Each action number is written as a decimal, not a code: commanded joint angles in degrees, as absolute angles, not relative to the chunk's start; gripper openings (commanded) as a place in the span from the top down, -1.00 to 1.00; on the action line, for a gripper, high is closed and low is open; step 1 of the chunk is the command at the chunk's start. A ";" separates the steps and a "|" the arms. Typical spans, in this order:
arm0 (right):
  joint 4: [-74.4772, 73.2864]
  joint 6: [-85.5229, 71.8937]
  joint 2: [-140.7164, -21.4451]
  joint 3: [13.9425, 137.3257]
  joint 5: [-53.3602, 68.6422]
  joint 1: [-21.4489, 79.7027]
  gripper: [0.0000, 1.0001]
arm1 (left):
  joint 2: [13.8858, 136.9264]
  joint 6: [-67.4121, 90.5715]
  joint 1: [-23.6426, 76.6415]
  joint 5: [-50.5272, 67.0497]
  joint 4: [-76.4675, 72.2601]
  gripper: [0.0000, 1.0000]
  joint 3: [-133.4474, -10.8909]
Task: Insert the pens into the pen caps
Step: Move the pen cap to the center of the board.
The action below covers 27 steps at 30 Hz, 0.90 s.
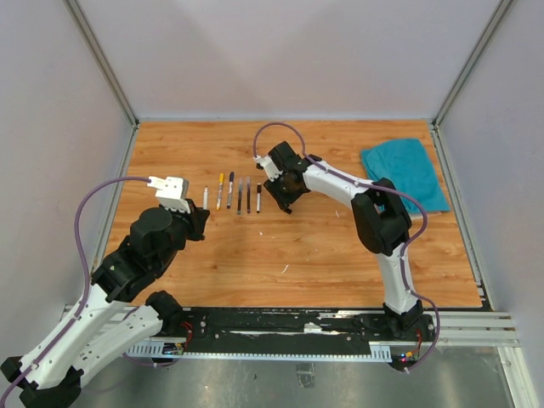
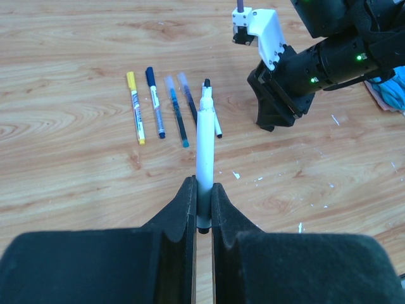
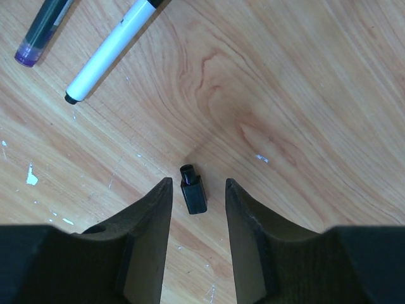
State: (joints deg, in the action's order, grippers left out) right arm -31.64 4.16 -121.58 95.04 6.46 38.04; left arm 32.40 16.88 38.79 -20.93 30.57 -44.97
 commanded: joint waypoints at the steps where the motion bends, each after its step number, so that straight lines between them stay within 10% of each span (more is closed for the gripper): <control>1: -35.65 6.05 -123.86 97.58 6.10 37.21 0.23 | 32.34 15.91 38.58 -20.80 29.38 0.99 -44.58; 27: -36.68 9.41 -115.83 92.12 2.20 38.56 0.99 | 32.39 15.99 38.58 -21.02 29.36 0.99 -44.57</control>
